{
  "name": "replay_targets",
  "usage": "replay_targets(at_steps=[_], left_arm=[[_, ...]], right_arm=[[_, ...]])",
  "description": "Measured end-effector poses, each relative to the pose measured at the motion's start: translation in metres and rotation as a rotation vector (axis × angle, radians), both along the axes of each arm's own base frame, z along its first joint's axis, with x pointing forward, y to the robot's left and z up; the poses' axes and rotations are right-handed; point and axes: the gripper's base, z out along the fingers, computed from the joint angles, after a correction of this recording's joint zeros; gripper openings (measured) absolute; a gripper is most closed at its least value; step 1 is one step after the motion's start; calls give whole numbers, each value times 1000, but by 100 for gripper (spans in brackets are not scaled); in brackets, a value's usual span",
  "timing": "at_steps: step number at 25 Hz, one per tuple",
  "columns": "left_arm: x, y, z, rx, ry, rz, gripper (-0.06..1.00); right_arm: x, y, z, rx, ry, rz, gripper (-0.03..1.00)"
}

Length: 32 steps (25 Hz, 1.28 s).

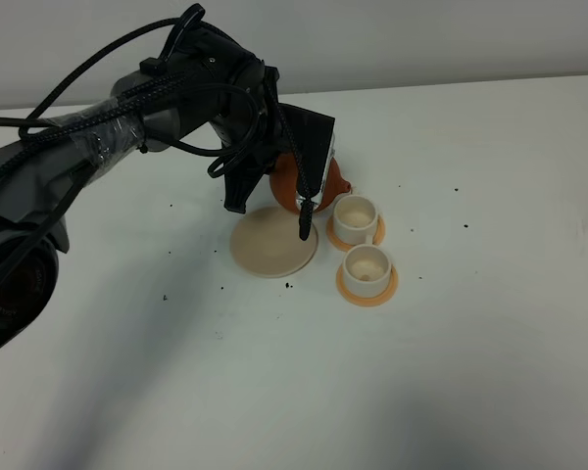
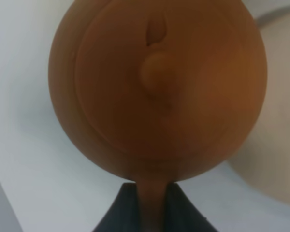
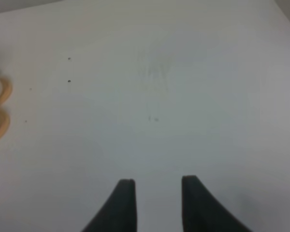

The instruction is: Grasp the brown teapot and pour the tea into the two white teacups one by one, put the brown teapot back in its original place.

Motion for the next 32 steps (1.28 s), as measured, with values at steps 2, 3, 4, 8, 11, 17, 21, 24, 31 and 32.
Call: replay_targets(at_steps=[2, 3, 4, 8, 11, 17, 21, 24, 31, 32], left_arm=[[1, 0, 0, 5, -8, -10, 12], [1, 0, 0, 11, -12, -15, 12], [1, 1, 1, 21, -17, -24, 12], [3, 2, 1, 61, -42, -50, 12], [4, 3, 2, 78, -54, -62, 12], [0, -5, 2, 92, -63, -106, 12], [0, -5, 3, 100, -64, -111, 12], [-2, -3, 10, 111, -69, -111, 12], [-6, -6, 21, 125, -89, -142, 12], [-7, -9, 21, 126, -90, -150, 12]], right_arm=[[0, 0, 0, 0, 0, 0, 24], [0, 0, 0, 0, 0, 0, 24], [0, 0, 0, 0, 0, 0, 24], [0, 0, 0, 0, 0, 0, 24], [0, 0, 0, 0, 0, 0, 24], [0, 0, 0, 0, 0, 0, 24], [0, 0, 0, 0, 0, 0, 24], [0, 0, 0, 0, 0, 0, 24], [0, 0, 0, 0, 0, 0, 24], [0, 0, 0, 0, 0, 0, 24]])
